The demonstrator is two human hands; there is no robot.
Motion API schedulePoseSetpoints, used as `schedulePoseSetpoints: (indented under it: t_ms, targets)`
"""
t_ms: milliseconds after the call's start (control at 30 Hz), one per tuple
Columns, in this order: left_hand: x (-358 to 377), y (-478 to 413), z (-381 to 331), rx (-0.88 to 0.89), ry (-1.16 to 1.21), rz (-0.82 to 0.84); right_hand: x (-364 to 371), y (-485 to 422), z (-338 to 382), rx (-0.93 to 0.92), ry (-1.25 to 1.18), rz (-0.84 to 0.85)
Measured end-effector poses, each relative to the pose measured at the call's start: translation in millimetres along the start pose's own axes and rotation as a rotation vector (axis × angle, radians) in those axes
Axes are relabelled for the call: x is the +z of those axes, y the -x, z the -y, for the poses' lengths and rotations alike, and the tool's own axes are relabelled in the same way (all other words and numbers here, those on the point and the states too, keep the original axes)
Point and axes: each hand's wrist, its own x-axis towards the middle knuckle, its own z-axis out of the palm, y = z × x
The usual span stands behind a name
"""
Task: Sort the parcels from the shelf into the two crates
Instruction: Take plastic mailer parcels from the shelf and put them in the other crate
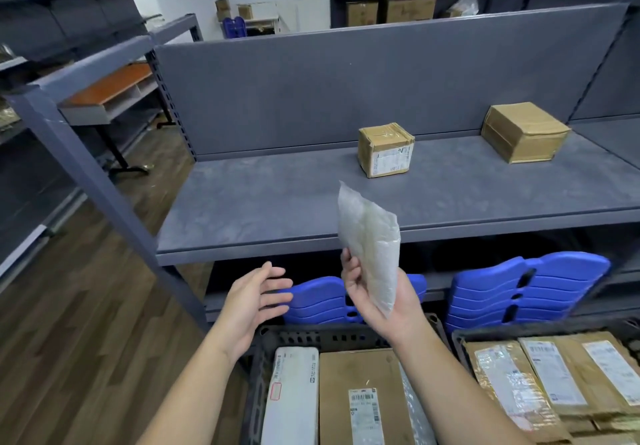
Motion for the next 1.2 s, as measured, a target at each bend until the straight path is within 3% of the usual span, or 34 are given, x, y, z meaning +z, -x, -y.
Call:
schedulePoseSetpoints:
  t_ms: [167, 333, 467, 533, 633, 767, 1033, 1200]
  targets:
    - [12, 8, -18, 0.229, -0.102, 0.069, -6, 6, -11, 0.051, -0.067, 0.088]
    - [32, 8, -55, 0.408, -0.131, 0.261, -11, 8, -17, 0.041, 0.191, 0.068]
    - [55, 2, -67, 0.399, 0.004, 0.255, -7, 7, -22, 0.025, 0.362, 0.021]
    - [60, -3, -66, 0.426, 0.030, 0.227, 0, 8, -22, -0.013, 0.584, -0.081]
    - [61, -9, -67, 0.432, 0.088, 0.218, 3, 13, -20, -0.207, 0.812, -0.224]
    - [55, -13, -72, 0.423, 0.138, 0.229, 0, 18, -12, -0.423, 0.750, -0.129]
    - [46, -14, -74, 0.459, 0.059, 0.212, 14, 21, 3, -0.625, 0.991, -0.145]
    - [36, -16, -78, 0.452, 0.023, 0.135, 10, 24, 23, -0.878, 1.495, -0.118]
